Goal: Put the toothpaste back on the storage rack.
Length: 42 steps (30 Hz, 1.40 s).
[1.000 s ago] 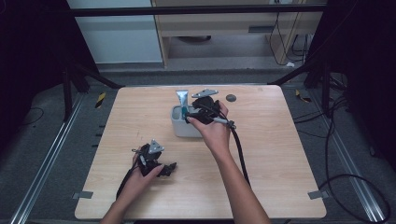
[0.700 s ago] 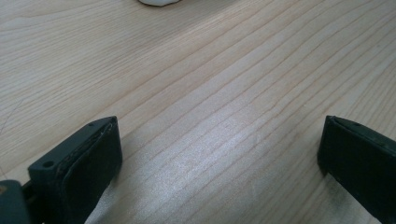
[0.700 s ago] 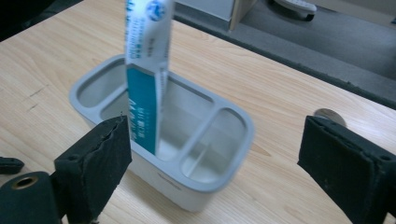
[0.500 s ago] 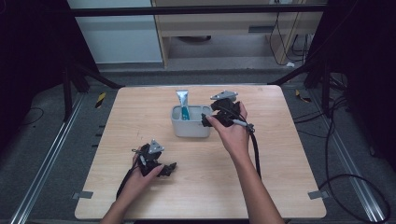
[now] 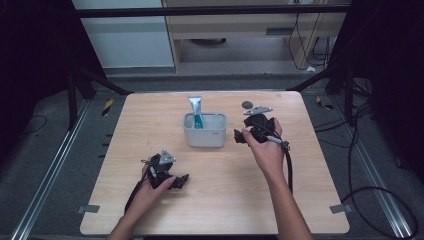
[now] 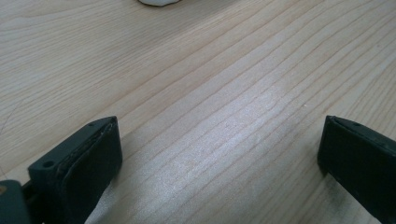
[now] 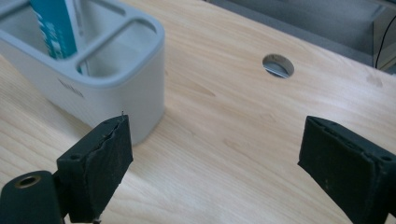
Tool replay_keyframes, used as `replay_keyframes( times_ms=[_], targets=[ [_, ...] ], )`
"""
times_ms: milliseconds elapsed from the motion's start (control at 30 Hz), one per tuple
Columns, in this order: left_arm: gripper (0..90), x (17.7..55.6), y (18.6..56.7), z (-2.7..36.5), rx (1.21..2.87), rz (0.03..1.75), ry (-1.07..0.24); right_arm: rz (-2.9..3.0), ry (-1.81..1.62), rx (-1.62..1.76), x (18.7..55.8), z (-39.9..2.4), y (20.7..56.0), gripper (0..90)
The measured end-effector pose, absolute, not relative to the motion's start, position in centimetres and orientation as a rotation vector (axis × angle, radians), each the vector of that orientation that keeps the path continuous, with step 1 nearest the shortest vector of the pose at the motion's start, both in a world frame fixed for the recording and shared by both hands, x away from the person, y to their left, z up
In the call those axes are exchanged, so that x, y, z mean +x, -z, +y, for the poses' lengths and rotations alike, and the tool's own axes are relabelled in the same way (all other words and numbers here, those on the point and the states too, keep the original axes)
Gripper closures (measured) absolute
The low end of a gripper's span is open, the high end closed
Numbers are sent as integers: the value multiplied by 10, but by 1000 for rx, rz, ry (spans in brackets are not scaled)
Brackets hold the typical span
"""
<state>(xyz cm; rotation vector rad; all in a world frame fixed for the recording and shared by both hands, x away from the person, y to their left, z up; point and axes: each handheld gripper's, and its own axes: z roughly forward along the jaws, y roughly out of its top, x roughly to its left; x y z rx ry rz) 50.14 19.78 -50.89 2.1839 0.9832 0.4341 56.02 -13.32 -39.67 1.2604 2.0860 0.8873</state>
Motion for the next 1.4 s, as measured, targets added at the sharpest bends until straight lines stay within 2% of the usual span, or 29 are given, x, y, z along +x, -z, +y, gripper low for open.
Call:
replay_keyframes(
  times_ms=[567,1400],
  targets=[
    [0,501,509,198,2184,983,-434,2068,-806,1342,544,-183,437,103],
    [0,501,509,198,2184,982,-435,2051,-791,1499,530,-218,486,101]
  ],
)
